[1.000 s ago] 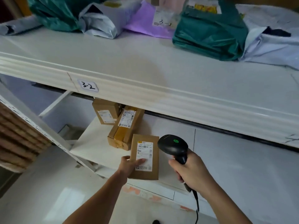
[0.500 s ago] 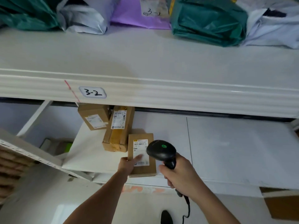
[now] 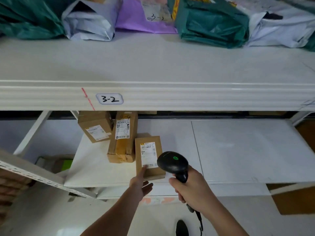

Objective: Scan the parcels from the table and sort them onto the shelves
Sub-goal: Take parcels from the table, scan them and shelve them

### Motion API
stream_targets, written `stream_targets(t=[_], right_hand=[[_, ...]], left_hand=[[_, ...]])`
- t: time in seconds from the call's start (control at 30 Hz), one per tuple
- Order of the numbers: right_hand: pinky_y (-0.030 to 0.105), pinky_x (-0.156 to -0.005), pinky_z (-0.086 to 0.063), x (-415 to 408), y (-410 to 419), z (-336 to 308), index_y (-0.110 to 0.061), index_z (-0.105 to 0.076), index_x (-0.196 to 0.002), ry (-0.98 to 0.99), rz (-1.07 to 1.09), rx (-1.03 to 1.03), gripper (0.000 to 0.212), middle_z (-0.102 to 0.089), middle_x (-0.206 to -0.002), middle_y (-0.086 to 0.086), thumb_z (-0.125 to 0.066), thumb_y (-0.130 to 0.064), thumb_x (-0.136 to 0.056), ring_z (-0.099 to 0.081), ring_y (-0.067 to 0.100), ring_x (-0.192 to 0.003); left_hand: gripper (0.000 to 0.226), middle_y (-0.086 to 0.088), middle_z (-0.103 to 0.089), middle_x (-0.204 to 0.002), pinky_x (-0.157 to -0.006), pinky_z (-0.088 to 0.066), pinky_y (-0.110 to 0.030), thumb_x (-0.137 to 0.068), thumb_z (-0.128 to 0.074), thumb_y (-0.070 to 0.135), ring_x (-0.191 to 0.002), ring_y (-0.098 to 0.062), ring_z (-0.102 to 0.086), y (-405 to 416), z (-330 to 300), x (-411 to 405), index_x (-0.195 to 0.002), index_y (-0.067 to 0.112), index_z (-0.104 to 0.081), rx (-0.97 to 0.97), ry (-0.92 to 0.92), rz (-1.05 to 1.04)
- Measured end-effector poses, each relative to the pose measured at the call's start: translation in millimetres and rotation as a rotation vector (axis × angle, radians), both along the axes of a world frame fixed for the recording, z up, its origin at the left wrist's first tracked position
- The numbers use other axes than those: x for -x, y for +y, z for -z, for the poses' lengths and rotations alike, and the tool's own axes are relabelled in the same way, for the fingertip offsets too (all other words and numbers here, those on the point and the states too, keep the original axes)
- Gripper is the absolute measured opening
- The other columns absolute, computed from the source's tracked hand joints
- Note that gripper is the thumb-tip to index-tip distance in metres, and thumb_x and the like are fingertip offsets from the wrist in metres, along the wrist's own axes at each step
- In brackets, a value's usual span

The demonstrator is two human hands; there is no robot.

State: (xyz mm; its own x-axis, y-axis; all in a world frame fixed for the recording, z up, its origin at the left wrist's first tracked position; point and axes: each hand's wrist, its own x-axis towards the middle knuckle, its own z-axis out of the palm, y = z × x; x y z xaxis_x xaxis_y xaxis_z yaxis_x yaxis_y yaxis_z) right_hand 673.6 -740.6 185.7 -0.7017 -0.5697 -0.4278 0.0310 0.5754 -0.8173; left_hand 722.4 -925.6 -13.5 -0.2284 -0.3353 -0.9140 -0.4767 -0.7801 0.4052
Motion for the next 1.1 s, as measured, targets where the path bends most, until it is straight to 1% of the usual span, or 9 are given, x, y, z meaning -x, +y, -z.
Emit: stream_targets(t=[0.2, 0.37, 0.57, 0.67, 0.73, 0.83, 0.9, 1.03, 1.1], right_hand=[[0.018, -0.050, -0.048, -3, 9, 7, -0.029, -0.054, -0.088, -0.006, 0.060, -0.034, 0.016, -0.062, -0.071, 0.000, -0.063, -0.017, -0.090, -0.060, 0.009, -0.046], [0.022, -0.049, -0.048, -2, 17, 13, -0.027, -0.056, -0.085, -0.013, 0.142, -0.019, 0.014, -0.060, -0.063, 0.002, -0.064, -0.015, -0.087, -0.057, 0.014, -0.045], [0.022, -0.049, -0.049, 1, 16, 17, -0.037, -0.057, -0.090, -0.005, 0.186, -0.043, 0.019, -0.064, -0.062, 0.001, -0.065, -0.021, -0.084, -0.062, 0.015, -0.044], [0.024, -0.049, -0.049, 4, 17, 17, -0.033, -0.056, -0.087, -0.004, 0.190, -0.033, 0.017, -0.062, -0.064, 0.000, -0.064, -0.019, -0.085, -0.061, 0.015, -0.044], [0.026, -0.051, -0.050, 7, 18, 16, -0.029, -0.056, -0.085, 0.003, 0.196, -0.035, 0.013, -0.062, -0.064, 0.001, -0.064, -0.019, -0.085, -0.061, 0.015, -0.045], [0.027, -0.051, -0.050, 12, 23, 12, -0.024, -0.056, -0.086, 0.008, 0.226, -0.022, 0.010, -0.061, -0.061, 0.000, -0.064, -0.019, -0.084, -0.060, 0.015, -0.045], [0.027, -0.049, -0.049, 17, 32, 6, -0.023, -0.056, -0.088, 0.007, 0.264, -0.002, 0.008, -0.061, -0.061, 0.000, -0.063, -0.018, -0.085, -0.059, 0.015, -0.045], [0.027, -0.051, -0.050, 32, 67, -9, -0.016, -0.056, -0.090, 0.020, 0.379, 0.041, 0.008, -0.060, -0.065, 0.001, -0.063, -0.018, -0.086, -0.058, 0.014, -0.047], [0.028, -0.052, -0.050, 40, 91, -17, -0.015, -0.057, -0.091, 0.038, 0.458, 0.064, 0.008, -0.060, -0.065, 0.001, -0.063, -0.018, -0.086, -0.058, 0.014, -0.048]], left_hand=[[0.085, -0.021, -0.077, -0.105, -0.064, -0.064, -0.040, -0.078, -0.079, 0.071, -0.089, -0.034, -0.076, -32, 5, 34, -0.128, 0.005, -0.061, -0.051, 0.083, -0.021], [0.078, -0.021, -0.075, -0.094, -0.068, -0.065, -0.041, -0.085, -0.067, 0.076, -0.079, -0.031, -0.073, -49, 5, 62, -0.112, 0.003, -0.062, -0.081, 0.172, -0.021], [0.071, -0.018, -0.077, -0.108, -0.081, -0.060, -0.042, -0.095, -0.062, 0.065, -0.089, -0.029, -0.075, -74, 0, 89, -0.135, 0.007, -0.059, -0.106, 0.230, -0.058], [0.057, -0.016, -0.074, -0.119, -0.094, -0.056, -0.046, -0.097, -0.067, 0.052, -0.102, -0.032, -0.073, -78, -6, 92, -0.140, 0.016, -0.056, -0.067, 0.320, -0.072], [0.058, -0.015, -0.074, -0.121, -0.096, -0.053, -0.046, -0.099, -0.063, 0.054, -0.107, -0.032, -0.072, -78, -8, 90, -0.143, 0.017, -0.054, -0.053, 0.311, -0.036], [0.062, -0.014, -0.074, -0.122, -0.097, -0.053, -0.046, -0.103, -0.056, 0.056, -0.110, -0.032, -0.070, -69, -15, 93, -0.143, 0.009, -0.049, -0.003, 0.245, 0.174], [0.049, -0.012, -0.074, -0.118, -0.101, -0.052, -0.045, -0.105, -0.055, 0.050, -0.105, -0.030, -0.071, -51, -27, 103, -0.134, 0.011, -0.053, 0.103, 0.202, 0.395], [0.045, -0.003, -0.067, -0.107, -0.072, -0.051, -0.025, -0.105, -0.062, 0.037, -0.082, -0.011, -0.067, 6, -44, 141, -0.137, 0.006, -0.057, 0.530, 0.206, 0.997], [0.057, -0.003, -0.065, -0.130, -0.092, -0.049, -0.027, -0.101, -0.064, 0.045, -0.112, -0.017, -0.064, 40, -52, 162, -0.146, 0.013, -0.051, 0.743, 0.236, 1.304]])
